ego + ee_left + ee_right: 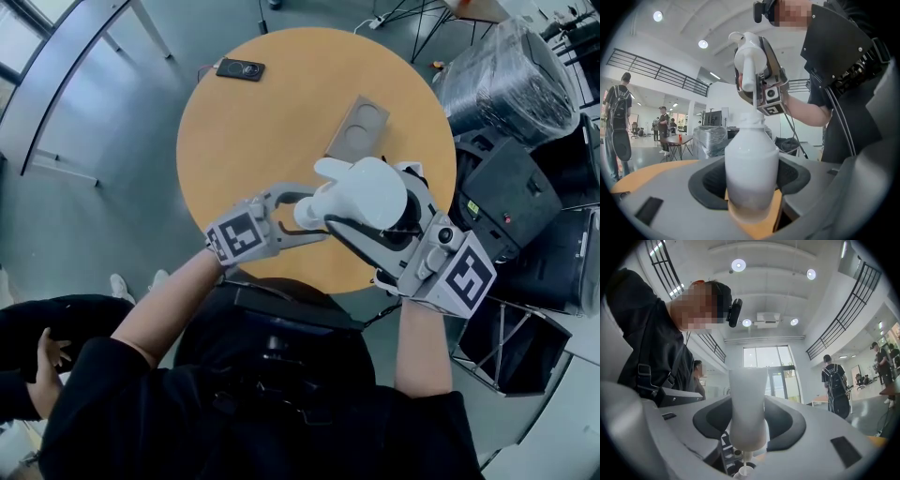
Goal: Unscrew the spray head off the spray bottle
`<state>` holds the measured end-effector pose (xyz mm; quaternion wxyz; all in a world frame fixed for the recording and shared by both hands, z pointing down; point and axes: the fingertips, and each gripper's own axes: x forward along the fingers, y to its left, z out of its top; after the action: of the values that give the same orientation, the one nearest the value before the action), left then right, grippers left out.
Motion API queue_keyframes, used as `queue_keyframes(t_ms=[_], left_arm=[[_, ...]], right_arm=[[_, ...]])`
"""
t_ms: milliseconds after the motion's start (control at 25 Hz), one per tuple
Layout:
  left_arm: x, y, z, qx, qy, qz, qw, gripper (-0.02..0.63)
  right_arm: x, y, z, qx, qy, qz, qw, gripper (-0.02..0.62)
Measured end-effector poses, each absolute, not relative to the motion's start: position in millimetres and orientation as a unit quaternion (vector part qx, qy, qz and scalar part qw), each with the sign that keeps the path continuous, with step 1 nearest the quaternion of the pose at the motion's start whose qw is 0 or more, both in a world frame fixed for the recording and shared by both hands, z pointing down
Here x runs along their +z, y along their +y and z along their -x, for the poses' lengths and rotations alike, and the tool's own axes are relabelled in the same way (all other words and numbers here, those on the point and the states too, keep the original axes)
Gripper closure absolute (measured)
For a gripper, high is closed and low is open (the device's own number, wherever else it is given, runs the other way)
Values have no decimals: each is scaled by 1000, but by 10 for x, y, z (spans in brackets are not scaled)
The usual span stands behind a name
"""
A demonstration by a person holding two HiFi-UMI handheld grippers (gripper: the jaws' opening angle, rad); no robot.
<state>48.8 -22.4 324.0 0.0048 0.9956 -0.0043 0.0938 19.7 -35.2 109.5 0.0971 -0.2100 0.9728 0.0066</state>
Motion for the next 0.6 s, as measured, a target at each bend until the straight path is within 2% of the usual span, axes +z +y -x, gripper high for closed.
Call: queue_keyframes(t_ms=[400, 600], left_arm=[[3530, -338, -360, 111, -34, -993, 15, 301], [3533, -397, -273, 97, -67, -993, -4, 301]], right_arm=[[1004, -357, -240, 24, 969, 229, 91, 387], [1346, -413, -324, -22, 964, 256, 73, 388]])
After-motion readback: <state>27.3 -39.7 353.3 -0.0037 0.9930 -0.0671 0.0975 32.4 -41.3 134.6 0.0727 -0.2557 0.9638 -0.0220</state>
